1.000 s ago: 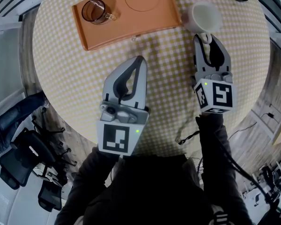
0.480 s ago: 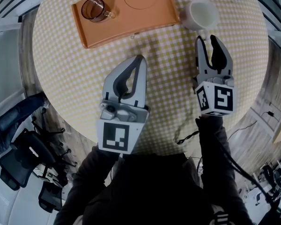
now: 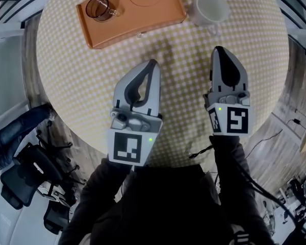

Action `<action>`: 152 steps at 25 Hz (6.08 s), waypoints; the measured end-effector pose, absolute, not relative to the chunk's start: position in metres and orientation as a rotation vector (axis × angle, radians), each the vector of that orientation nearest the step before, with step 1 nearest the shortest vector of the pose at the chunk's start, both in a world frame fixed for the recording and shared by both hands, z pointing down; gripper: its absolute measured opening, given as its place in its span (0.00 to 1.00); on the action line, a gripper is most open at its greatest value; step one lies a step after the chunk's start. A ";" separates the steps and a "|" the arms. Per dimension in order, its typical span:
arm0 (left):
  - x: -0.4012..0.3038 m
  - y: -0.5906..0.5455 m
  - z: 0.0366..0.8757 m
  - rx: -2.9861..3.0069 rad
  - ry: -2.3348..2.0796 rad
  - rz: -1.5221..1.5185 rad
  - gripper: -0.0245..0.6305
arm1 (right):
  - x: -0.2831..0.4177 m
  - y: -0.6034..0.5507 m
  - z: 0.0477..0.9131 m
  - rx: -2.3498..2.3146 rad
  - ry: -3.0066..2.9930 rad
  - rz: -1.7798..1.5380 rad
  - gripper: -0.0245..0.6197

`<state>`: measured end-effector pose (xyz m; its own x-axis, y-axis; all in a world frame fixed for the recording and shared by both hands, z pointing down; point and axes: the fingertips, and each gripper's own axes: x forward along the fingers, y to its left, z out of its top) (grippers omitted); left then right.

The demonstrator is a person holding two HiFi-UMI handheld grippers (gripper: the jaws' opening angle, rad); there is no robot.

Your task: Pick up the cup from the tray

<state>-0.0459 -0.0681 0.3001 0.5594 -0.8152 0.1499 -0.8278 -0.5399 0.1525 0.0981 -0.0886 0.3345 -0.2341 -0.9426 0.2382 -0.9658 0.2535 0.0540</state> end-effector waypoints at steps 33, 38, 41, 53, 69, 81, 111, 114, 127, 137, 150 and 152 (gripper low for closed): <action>-0.066 -0.087 0.309 2.532 -1.513 0.086 0.04 | 0.030 -0.099 0.318 1.577 -2.525 0.121 0.06; -0.055 -0.098 0.305 2.508 -1.534 0.084 0.04 | 0.035 -0.120 0.308 1.530 -2.562 0.109 0.06; -0.048 -0.098 0.297 2.499 -1.550 0.076 0.04 | 0.035 -0.129 0.296 1.472 -2.598 0.098 0.07; -0.047 -0.094 0.318 2.440 -1.544 0.089 0.04 | 0.010 -0.165 0.306 1.292 -2.633 0.057 0.18; -0.040 -0.093 0.332 2.400 -1.467 0.052 0.04 | -0.006 -0.194 0.331 1.105 -2.427 0.050 0.23; -0.032 -0.105 0.347 2.377 -1.454 0.046 0.04 | -0.002 -0.206 0.350 0.997 -2.322 0.057 0.13; -0.041 -0.115 0.323 2.368 -1.553 0.041 0.04 | -0.002 -0.199 0.316 1.072 -2.439 0.019 0.10; -0.046 -0.105 0.322 2.366 -1.584 0.047 0.04 | -0.008 -0.184 0.321 1.044 -2.456 0.020 0.10; -0.050 -0.094 0.306 2.332 -1.653 0.050 0.04 | -0.024 -0.153 0.329 0.890 -2.481 0.032 0.10; -0.070 -0.093 0.314 2.280 -1.698 0.051 0.04 | -0.038 -0.130 0.380 0.762 -2.398 0.145 0.10; -0.066 -0.107 0.333 2.272 -1.681 0.068 0.04 | -0.032 -0.134 0.419 0.701 -2.310 0.221 0.10; -0.067 -0.109 0.331 2.271 -1.678 0.069 0.04 | -0.033 -0.135 0.419 0.696 -2.302 0.220 0.10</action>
